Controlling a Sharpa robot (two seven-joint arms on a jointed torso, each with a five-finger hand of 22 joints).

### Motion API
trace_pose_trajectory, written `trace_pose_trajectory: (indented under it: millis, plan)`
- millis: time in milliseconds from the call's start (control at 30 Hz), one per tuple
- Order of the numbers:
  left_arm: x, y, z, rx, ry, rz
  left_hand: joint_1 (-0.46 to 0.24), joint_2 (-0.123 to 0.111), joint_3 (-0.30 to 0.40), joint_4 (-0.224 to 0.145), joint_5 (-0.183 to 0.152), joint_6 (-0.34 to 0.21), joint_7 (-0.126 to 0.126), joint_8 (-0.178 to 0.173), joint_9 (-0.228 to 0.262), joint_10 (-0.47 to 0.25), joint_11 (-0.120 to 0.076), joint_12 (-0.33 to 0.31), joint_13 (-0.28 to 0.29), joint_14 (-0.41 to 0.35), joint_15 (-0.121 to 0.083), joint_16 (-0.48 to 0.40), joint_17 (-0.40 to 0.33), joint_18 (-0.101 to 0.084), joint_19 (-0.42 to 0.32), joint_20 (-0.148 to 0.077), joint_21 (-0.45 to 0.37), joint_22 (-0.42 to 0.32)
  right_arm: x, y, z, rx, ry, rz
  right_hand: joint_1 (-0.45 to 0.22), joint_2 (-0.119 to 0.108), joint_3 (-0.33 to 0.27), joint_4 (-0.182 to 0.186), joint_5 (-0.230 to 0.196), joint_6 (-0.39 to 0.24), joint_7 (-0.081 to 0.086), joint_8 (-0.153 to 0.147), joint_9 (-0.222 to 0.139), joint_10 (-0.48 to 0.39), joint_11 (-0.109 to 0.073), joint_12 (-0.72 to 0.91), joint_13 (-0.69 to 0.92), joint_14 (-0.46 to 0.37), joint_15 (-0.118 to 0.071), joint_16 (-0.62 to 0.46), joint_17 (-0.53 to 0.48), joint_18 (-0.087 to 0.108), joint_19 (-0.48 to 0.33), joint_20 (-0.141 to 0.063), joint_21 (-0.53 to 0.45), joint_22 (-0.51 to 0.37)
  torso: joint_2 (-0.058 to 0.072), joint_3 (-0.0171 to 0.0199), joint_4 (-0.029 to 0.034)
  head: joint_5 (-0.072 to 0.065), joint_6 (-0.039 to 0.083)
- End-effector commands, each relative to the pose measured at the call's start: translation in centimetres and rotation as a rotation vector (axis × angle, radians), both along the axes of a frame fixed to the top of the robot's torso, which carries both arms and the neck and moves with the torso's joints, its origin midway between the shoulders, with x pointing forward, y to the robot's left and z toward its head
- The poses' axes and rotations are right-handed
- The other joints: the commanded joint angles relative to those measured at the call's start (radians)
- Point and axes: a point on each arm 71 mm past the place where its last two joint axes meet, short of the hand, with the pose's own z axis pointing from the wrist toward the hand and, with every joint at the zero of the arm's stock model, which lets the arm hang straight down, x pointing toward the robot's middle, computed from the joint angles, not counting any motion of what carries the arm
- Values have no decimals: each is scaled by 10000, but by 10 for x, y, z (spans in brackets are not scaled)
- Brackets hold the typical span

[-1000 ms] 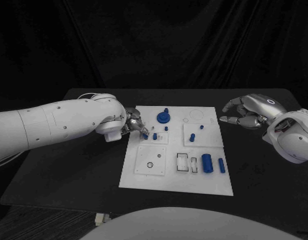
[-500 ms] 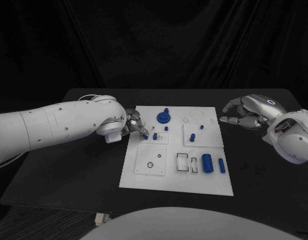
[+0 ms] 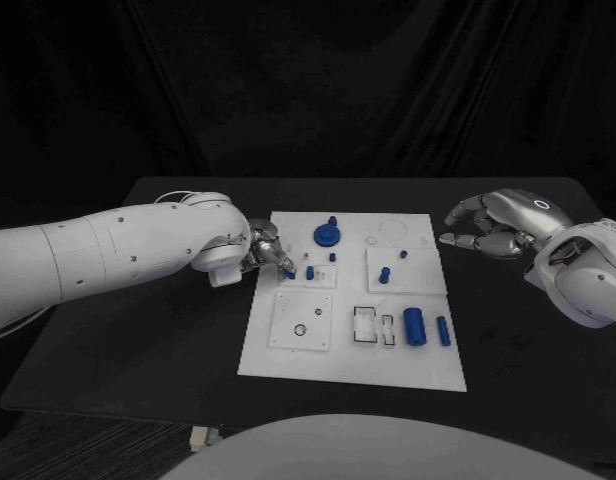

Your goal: Assemble the parts on the task board

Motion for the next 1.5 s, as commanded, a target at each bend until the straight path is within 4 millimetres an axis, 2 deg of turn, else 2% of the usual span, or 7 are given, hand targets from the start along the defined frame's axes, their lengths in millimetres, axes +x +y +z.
trace_pose_trajectory:
  millis: [33,800,933,967,1033,1167,1500]
  plan:
    - [0,-3,-1,-94,-164,-200,-9,113,496,-429,46,0,-56,-69,-11,1024,-33,35,2626,1039,-25,26,2635,139,300,0,-29,2259,0,-1,0,18,-43,-106,28,96,-7,-54,31,74,-31,31,-11,1064,76,25,2635,752,71,-53,1361,136,46,55,-63,1816,2,6,-1,5,-2]
    - [-1,-5,-7,182,-163,-565,-23,113,490,-452,-23,20,-45,-74,-24,1024,-23,35,2626,1039,-17,26,2635,142,292,5,-43,2254,0,-1,-2,-10,11,-104,43,92,-17,-74,55,78,-27,24,-26,1064,80,25,2635,751,73,-57,1355,135,50,55,-63,1818,2,5,-2,20,-2]
    - [-1,-6,-8,201,-104,-604,-315,144,78,-289,-1500,100,-81,-117,-109,1024,-21,35,2626,1039,-2,26,2635,145,285,33,-66,2248,0,-1,-2,-15,21,-99,43,92,-17,-74,55,78,-27,24,-26,1064,80,25,2635,751,73,-57,1355,135,50,55,-63,1818,-3,3,-4,24,-2]
    - [-1,-6,-8,206,-89,-613,-445,190,-227,-134,-2203,131,-111,-148,-158,1024,-35,35,2626,1039,-10,26,2635,141,293,41,-59,2252,0,-1,-2,-17,24,-98,43,92,-17,-74,55,78,-27,24,-26,1064,80,25,2635,751,73,-57,1355,135,50,55,-63,1818,-1,3,-5,27,-2]
    - [-1,-6,-9,220,-57,-633,-545,226,-614,38,-2731,177,-106,-197,-239,1024,-35,35,2626,1039,-10,26,2635,144,291,25,-71,2250,0,0,-2,-23,36,-101,44,95,-17,-75,57,80,-27,24,-27,1064,80,25,2635,752,73,-53,1360,137,46,55,-75,1815,3,4,-3,31,-2]
    - [-1,-6,-10,278,18,-649,-727,262,-1121,325,-3140,221,-102,-265,-340,1024,-30,35,2626,1039,-9,26,2635,146,286,34,-88,2246,0,-1,-2,-34,55,-114,60,100,-12,-87,71,82,-29,23,-30,1064,80,25,2635,752,73,-54,1359,136,48,55,-72,1816,3,4,-3,30,-2]
    - [-1,-4,-11,385,101,-603,-1194,299,-2034,956,-3613,319,-56,-353,-489,1024,4,35,2626,1039,21,26,2635,151,280,50,-111,2242,0,-1,-3,-45,78,-130,126,122,13,-138,189,87,-26,14,-47,1064,82,25,2635,752,75,-56,1354,138,48,56,-84,1815,-1,5,-4,16,-2]
